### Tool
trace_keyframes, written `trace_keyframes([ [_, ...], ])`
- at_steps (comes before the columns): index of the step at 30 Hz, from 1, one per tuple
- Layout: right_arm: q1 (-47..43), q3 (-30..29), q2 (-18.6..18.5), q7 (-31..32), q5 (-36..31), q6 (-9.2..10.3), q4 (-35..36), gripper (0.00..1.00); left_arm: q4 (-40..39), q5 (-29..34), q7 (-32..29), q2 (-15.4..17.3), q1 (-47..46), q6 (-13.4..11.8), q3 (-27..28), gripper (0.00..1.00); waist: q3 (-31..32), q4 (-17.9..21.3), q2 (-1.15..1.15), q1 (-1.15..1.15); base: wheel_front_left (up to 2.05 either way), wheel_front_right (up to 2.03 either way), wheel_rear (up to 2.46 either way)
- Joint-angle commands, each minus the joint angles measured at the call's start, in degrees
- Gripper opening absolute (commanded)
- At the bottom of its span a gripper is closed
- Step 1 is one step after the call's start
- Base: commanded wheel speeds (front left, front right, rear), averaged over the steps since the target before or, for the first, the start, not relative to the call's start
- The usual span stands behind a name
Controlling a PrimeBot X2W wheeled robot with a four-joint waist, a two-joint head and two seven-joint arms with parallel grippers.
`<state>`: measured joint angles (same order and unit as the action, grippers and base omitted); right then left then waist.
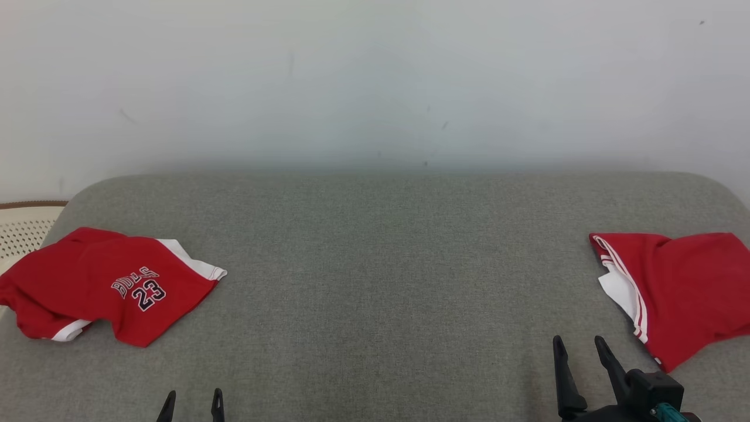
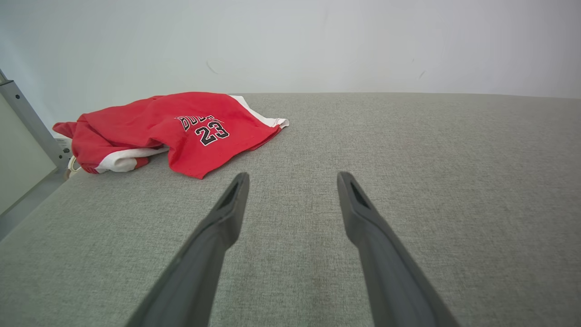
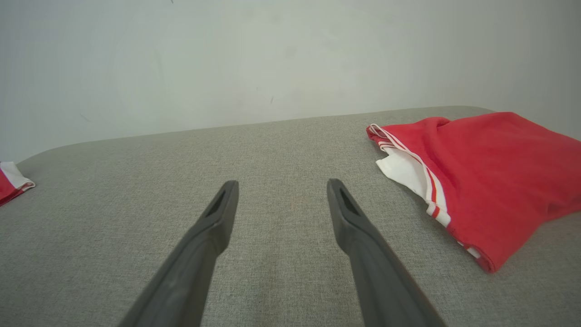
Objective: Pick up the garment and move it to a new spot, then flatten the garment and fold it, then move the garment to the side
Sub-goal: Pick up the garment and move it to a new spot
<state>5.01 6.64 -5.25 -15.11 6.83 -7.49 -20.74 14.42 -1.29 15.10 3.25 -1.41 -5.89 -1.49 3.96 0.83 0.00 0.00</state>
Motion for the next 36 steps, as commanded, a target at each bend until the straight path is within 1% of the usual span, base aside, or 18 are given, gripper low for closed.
trace_keyframes([
  [1, -0.8, 0.4, -0.3, 0.0, 0.3, 0.0, 0.0, 1.0, 0.0, 0.1, 0.1, 0.0, 0.6, -0.1, 0.2, 1.0, -0.1, -0.2, 0.0, 0.0, 0.0, 0.0, 0.0],
  [7, -0.6, 1.0, -0.1, 0.0, -0.3, 0.0, 0.6, 1.0, 0.0, 0.2, 0.1, 0.0, 1.1, -0.6, 0.5, 1.0, -0.2, -1.6, 0.0, 0.0, 0.0, 0.0, 0.0],
  [12, -1.0, 2.0, 0.8, 0.0, 0.3, 0.0, 1.0, 1.0, 0.5, 0.3, 0.1, 0.4, 0.8, -0.6, 1.3, 1.0, -0.6, -4.8, 0.0, 0.0, 0.0, 0.0, 0.0],
  [19, 0.2, 4.9, 0.9, 0.0, 1.1, 0.0, 0.7, 1.0, 0.6, -0.3, 0.1, 0.7, 0.6, -1.5, 3.5, 1.0, -1.5, -11.2, 0.0, 0.0, 0.0, 0.0, 0.0],
  [30, 1.8, 7.4, 0.1, 0.0, 1.9, 0.0, 0.5, 1.0, 1.1, -1.5, 0.1, 0.5, 1.5, -2.2, 7.2, 1.0, -2.6, -22.2, 0.0, 0.0, 0.0, 0.0, 0.0],
  [36, 1.8, 7.8, -0.3, 0.0, 2.0, 0.0, 0.2, 1.0, 1.1, -1.4, 0.1, 0.3, 1.7, -1.6, 8.2, 1.0, -3.0, -27.4, 0.0, 0.0, 0.0, 0.0, 0.0],
])
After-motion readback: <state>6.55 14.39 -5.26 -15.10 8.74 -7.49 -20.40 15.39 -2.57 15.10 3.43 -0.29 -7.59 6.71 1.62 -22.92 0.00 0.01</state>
